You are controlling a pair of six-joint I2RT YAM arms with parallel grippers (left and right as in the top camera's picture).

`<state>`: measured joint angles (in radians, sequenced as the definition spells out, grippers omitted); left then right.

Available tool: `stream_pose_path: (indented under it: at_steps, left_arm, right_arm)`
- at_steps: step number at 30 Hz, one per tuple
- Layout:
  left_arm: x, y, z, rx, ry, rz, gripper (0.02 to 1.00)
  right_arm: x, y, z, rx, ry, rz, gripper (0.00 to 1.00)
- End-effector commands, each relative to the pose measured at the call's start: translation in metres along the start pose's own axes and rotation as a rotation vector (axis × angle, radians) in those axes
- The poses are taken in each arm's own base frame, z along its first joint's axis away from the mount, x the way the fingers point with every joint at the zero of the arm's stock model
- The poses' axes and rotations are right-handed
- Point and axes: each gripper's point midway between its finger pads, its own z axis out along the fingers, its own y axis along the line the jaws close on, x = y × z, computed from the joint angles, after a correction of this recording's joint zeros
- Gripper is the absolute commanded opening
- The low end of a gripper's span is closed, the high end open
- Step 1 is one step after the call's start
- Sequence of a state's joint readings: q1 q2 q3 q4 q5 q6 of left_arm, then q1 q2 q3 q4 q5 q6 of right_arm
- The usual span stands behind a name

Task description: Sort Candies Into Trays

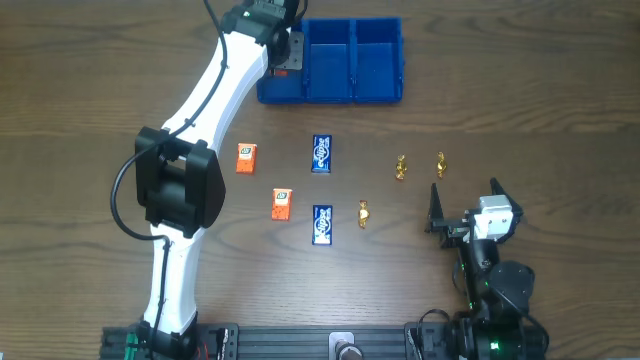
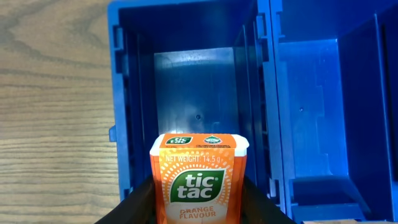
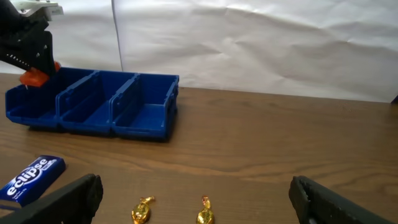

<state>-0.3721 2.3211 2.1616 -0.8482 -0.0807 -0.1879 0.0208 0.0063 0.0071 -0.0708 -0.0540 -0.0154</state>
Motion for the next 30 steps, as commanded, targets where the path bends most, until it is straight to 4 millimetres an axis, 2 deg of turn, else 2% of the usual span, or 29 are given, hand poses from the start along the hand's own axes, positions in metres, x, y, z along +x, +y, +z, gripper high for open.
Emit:
stream_pose_path:
  at_steps: [1,3,4,6,8,10,14,17,18,19,20,22,25,30]
  left_arm:
    - [-0.017,0.005,-0.016,0.010,-0.048,-0.036,0.329]
    - [-0.016,0.006,-0.016,0.009,-0.043,-0.037,0.347]
    - [-0.015,0.006,-0.016,0.007,-0.039,-0.037,0.389]
    - [-0.015,0.007,-0.016,0.006,-0.038,-0.043,0.564]
    - [-0.015,0.009,-0.016,0.005,-0.038,-0.068,0.827]
    - [-0.019,0.013,-0.026,0.006,-0.051,-0.092,1.000]
    - [-0.029,0.017,-0.073,0.014,-0.111,-0.099,0.996]
    - [-0.027,0.024,-0.123,0.006,-0.190,-0.118,0.998]
    - [-0.018,0.025,-0.139,0.017,-0.211,-0.117,0.998]
    - [-0.011,0.027,-0.147,0.023,-0.221,-0.118,0.998]
    - [0.005,0.030,-0.155,0.036,-0.224,-0.118,0.998]
    - [0.037,0.037,-0.158,0.041,-0.217,-0.117,0.998]
    - [0.087,0.048,-0.140,0.029,-0.180,-0.111,0.998]
    - [0.152,0.058,-0.092,-0.006,-0.065,-0.092,0.998]
  right_arm:
    - [0.002,-0.001,0.000,0.006,0.008,-0.012,0.998]
    - [0.002,-0.001,0.000,0.005,0.008,-0.012,0.998]
    - [0.002,-0.001,0.000,0.006,0.008,-0.012,0.998]
    - [0.002,-0.001,0.000,0.005,0.008,-0.012,0.998]
    - [0.002,-0.001,0.000,0.006,0.008,-0.012,0.998]
    - [0.002,-0.001,0.000,0.005,0.008,-0.012,0.998]
    - [0.002,-0.001,0.000,0.006,0.008,-0.012,0.998]
    - [0.002,-0.001,0.000,0.006,0.008,-0.012,0.998]
    - [0.002,-0.001,0.000,0.006,0.008,-0.012,0.998]
    - [0.002,-0.001,0.000,0.006,0.008,-0.012,0.998]
    - [0.002,-0.001,0.000,0.005,0.008,-0.012,0.998]
    - [0.002,-0.001,0.000,0.006,0.008,-0.012,0.998]
    - [0.002,-0.001,0.000,0.006,0.008,-0.012,0.998]
    - [0.002,-0.001,0.000,0.005,0.008,-0.012,0.998]
